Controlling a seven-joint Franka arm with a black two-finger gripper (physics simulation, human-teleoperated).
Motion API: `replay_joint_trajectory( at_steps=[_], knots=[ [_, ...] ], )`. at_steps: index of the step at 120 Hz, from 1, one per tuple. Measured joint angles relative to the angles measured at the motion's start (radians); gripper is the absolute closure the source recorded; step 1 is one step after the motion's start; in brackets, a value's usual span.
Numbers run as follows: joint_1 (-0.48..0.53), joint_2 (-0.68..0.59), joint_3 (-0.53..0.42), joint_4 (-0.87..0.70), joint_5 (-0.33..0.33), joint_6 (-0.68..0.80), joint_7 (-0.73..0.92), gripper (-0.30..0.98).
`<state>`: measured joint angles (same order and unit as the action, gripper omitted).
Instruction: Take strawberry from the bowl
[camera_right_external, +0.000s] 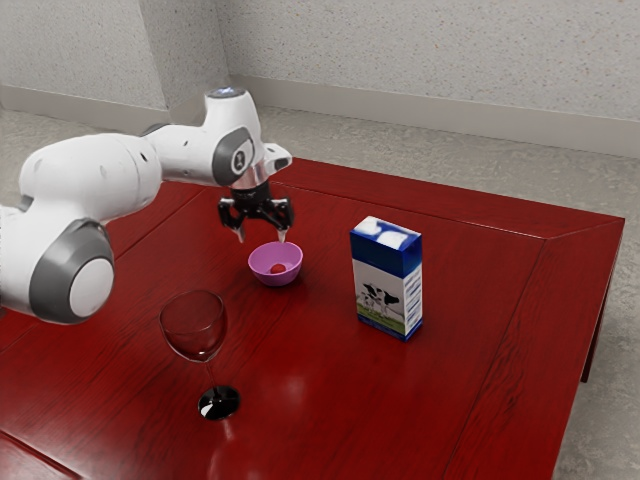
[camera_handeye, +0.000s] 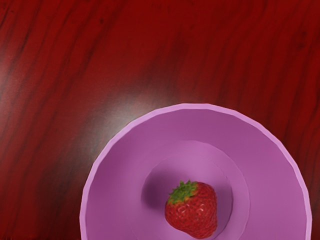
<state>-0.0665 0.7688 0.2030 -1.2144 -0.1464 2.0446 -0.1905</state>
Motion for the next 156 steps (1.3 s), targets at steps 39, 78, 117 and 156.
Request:
replay_joint_trajectory(
  at_steps=[39, 78, 117, 156],
  knots=[
    [-0.005, 0.021, -0.001, 0.004, 0.001, 0.016, -0.169, 0.30],
    [-0.011, 0.068, -0.021, 0.005, 0.001, 0.082, -0.271, 0.37],
    [-0.010, 0.099, -0.022, 0.002, 0.001, 0.104, -0.331, 0.39],
    [-0.009, 0.101, -0.022, 0.002, 0.001, 0.108, -0.364, 0.47]
  ],
)
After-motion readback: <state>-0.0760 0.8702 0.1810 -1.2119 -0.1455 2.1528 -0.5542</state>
